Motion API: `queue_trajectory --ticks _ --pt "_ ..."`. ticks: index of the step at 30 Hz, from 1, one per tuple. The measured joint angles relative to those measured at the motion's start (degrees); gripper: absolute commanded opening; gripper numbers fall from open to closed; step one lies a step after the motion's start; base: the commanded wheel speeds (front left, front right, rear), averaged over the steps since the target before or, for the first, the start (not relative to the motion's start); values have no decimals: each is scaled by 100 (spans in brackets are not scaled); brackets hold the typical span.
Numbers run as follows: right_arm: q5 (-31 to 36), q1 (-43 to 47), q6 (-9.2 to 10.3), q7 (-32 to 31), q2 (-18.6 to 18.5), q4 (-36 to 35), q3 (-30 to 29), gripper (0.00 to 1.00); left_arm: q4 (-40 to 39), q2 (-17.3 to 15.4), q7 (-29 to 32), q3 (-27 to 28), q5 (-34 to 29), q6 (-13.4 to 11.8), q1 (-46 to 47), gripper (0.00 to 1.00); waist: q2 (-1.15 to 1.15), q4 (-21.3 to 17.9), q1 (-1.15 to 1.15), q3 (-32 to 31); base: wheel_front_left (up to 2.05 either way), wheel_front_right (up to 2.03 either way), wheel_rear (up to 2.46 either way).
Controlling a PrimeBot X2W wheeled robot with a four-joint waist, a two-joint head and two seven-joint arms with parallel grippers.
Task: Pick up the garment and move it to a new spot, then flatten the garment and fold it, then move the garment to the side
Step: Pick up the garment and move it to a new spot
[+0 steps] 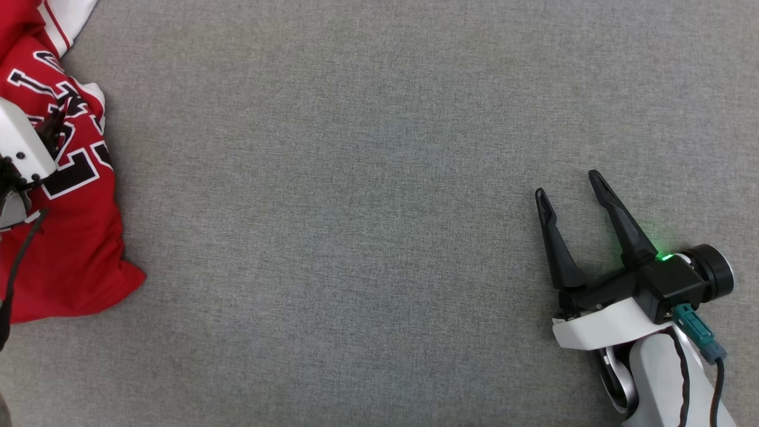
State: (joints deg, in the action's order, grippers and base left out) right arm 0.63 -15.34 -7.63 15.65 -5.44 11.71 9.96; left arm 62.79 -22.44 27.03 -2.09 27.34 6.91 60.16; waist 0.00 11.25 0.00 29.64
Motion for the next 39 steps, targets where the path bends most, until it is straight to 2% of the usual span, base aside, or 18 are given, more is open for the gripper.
queue_trajectory --ticks 7,8,9,10,15,21,31,36,39 --pt "-13 -25 -3 2 35 -15 -43 100 382 -14 -292 -145 -21 18 -67 100 0 0 0 74 0 0 0" --pt "-18 -26 -3 2 37 -15 -49 100 422 7 -341 -149 11 18 -76 71 0 14 0 79 0 0 0" --pt "-20 -26 -3 2 33 -13 -56 100 435 22 -441 -152 29 25 -79 28 0 33 0 81 0 0 0" --pt "-41 -26 -3 2 27 -4 -62 100 432 21 -623 -165 30 44 -97 0 0 52 0 79 0 0 0" --pt "-133 -26 1 1 25 154 -90 100 319 0 -1553 -199 69 53 -131 0 0 106 0 -57 0 0 0" --pt "-263 46 8 -22 74 434 -7 100 -215 -118 -2017 -632 371 53 -157 0 0 120 0 -430 0 0 0" --pt "-541 283 8 -53 243 726 235 100 -1973 -1136 -2710 -2075 770 53 -420 0 0 10 0 -1344 0 0 0" --pt "-802 431 8 -53 252 770 296 100 -2808 -1415 -2809 -2482 1048 53 -464 0 0 -178 0 -1807 0 0 0" --pt "-991 497 8 -53 261 765 374 100 -3355 -1636 -2915 -2676 982 53 -488 0 0 -392 0 -2027 0 0 0"
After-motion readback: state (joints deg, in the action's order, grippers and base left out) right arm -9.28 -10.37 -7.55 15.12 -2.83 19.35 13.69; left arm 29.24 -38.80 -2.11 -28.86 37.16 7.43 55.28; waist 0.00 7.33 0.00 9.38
